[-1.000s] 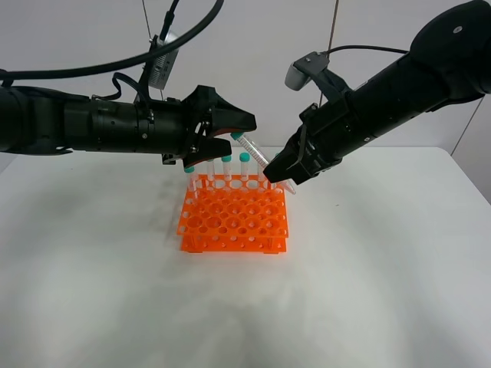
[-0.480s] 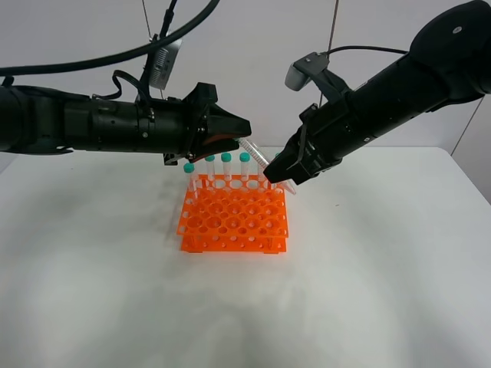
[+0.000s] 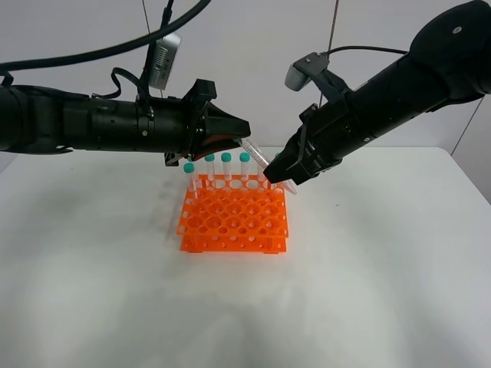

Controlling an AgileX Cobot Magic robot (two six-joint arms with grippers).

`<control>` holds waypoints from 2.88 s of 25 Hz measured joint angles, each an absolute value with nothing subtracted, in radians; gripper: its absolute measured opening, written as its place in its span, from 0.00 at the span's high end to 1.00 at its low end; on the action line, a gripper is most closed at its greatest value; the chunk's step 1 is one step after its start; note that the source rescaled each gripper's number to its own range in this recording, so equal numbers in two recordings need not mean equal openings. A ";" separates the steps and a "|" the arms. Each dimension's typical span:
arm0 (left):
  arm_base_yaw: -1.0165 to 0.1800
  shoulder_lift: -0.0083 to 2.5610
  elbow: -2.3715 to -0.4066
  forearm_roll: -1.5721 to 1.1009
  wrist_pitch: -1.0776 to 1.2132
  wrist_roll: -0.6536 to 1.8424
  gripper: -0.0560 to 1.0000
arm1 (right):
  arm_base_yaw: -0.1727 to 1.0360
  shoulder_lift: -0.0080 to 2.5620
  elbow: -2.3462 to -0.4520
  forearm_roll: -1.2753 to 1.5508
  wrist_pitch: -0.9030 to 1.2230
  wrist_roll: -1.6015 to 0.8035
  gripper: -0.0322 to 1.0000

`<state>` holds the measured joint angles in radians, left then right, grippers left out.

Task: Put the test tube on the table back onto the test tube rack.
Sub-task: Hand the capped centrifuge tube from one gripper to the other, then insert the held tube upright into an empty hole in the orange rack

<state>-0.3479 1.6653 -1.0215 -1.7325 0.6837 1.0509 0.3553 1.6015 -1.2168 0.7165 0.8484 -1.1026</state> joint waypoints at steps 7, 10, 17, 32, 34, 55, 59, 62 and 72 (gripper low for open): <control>-0.348 1.665 -1.021 -1.730 0.684 1.051 0.95 | 0.355 1.591 -1.217 0.716 0.809 -1.063 0.14; -0.348 1.665 -1.021 -1.729 0.683 1.050 0.95 | 0.355 1.554 -1.217 0.677 0.789 -0.982 0.03; -0.348 1.665 -1.021 -1.729 0.683 1.050 0.95 | 0.355 1.508 -1.307 0.313 0.858 -0.511 0.00; -0.348 1.665 -1.021 -1.729 0.683 1.050 0.95 | 0.138 1.579 -1.447 -0.102 1.114 0.023 0.00; -0.348 1.665 -1.021 -1.729 0.683 1.050 0.95 | 0.094 1.579 -1.447 -0.083 1.148 0.017 0.00; -0.348 1.665 -1.021 -1.729 0.691 1.048 0.95 | 0.068 0.855 -0.756 0.000 1.132 0.000 0.00; -0.348 1.665 -1.021 -1.729 0.692 1.048 0.95 | 0.068 0.548 -0.597 0.008 1.073 0.000 0.00; -0.348 1.665 -1.021 -1.729 0.700 1.048 0.95 | 0.068 0.347 -0.526 0.008 1.039 0.000 0.00; -0.348 1.665 -1.021 -1.729 0.717 1.048 0.95 | 0.068 0.023 -0.500 0.008 1.033 0.011 0.00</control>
